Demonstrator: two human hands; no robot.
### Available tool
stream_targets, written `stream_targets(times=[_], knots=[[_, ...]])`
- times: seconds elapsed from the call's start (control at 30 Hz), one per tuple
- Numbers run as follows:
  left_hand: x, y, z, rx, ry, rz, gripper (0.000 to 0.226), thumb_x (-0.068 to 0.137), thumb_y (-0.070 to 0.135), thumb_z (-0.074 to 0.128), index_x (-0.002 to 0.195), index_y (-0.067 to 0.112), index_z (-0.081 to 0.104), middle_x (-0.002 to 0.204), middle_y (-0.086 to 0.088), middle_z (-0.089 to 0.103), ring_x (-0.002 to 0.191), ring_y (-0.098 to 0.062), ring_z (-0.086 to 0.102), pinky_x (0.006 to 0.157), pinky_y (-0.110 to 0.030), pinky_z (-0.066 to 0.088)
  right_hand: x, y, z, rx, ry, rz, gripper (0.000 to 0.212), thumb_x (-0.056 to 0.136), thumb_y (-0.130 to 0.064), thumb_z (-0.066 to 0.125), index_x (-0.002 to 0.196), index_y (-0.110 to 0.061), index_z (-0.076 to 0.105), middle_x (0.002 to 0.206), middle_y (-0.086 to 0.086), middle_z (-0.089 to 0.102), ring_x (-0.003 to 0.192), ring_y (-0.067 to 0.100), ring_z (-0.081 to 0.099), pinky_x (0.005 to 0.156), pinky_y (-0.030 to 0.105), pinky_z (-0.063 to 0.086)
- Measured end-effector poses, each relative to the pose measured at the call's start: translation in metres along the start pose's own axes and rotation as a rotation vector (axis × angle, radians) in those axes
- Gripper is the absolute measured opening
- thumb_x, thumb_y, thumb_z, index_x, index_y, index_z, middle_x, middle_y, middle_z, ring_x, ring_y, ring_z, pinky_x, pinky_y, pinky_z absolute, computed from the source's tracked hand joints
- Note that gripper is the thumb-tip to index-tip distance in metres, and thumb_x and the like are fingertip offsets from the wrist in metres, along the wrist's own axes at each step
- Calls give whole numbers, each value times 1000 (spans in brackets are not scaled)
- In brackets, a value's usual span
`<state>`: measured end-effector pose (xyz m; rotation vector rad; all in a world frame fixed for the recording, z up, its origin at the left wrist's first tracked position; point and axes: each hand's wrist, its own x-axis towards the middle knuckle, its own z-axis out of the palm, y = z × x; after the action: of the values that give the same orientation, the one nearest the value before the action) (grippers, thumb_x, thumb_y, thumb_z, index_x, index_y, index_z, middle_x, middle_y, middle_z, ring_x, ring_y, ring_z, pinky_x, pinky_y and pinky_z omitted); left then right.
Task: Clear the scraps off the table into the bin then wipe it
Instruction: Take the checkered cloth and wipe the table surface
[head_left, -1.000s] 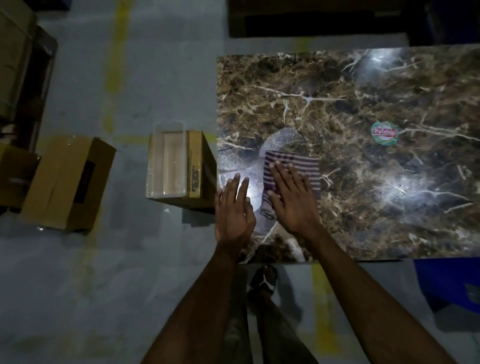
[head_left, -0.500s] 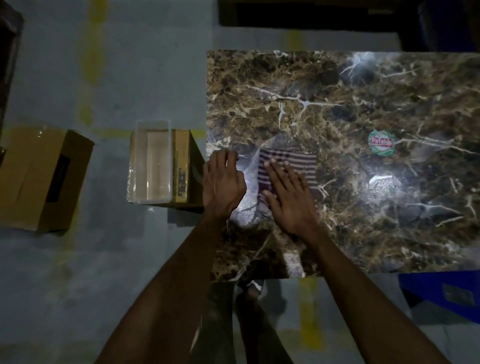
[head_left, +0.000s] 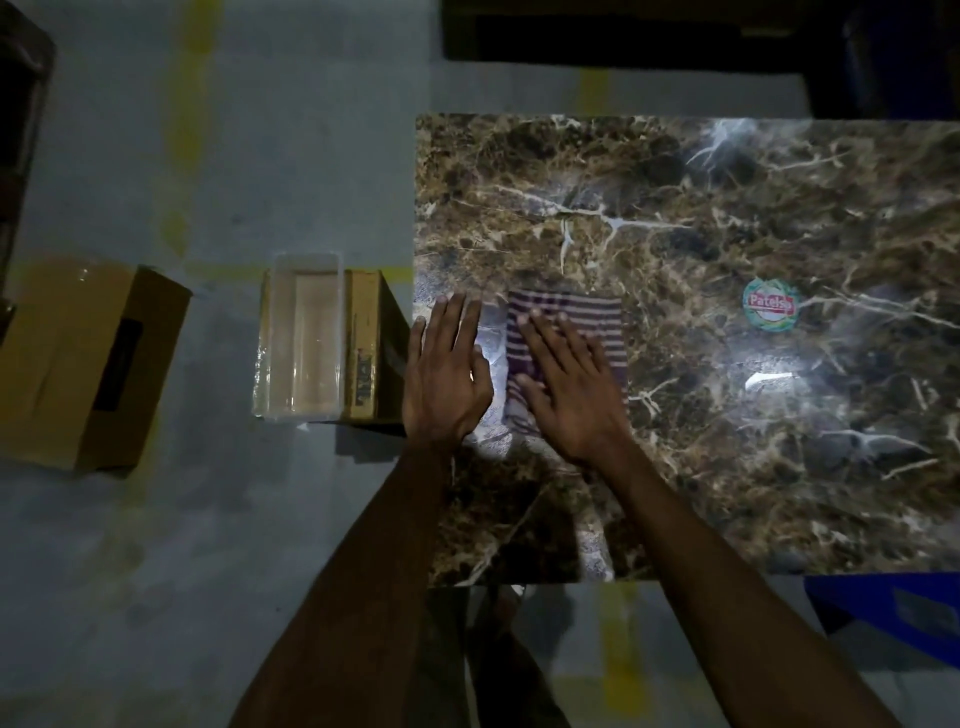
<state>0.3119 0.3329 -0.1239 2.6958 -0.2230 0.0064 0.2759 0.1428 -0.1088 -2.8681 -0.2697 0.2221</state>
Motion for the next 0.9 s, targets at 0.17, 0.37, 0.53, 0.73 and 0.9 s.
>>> stream_targets(times=[0.17,0.37,0.53,0.73,0.9], knots=[[0,-1,2,0,23,9,59,106,27,38,163,22,26,171,1,21,159,-17,13,129,-45,12,52,2,-4,47,109,185,64,111,-52,22,167,-25,7,175,-3,5,162,21,-1,128,46,-2],[-2,-4,1,-90,59,21,57,103,27,33,159,16,38,168,-2,32,157,-17,21,128,-47,17,41,-26,6,-14,59,-7,63,112,-49,19,168,-24,6,175,-3,4,162,20,-3,130,49,6],[0,-2,-2,-248,193,-161,51,101,13,40,151,9,49,157,-8,48,150,-23,37,125,-48,27,9,9,-4,16,45,67,63,111,-52,19,167,-29,3,175,-6,2,161,17,-4,130,45,4],[2,-3,5,-157,128,-144,59,103,21,27,160,6,32,167,-9,32,157,-19,23,130,-34,6,89,-12,-8,25,74,168,65,111,-51,14,167,-21,4,175,2,1,162,24,-3,129,51,1],[2,-5,4,-321,166,-167,50,106,19,32,153,7,46,161,-8,43,152,-21,34,129,-37,19,40,-32,0,-46,-19,-82,63,111,-49,20,168,-25,4,175,-3,2,162,20,-2,130,48,5]])
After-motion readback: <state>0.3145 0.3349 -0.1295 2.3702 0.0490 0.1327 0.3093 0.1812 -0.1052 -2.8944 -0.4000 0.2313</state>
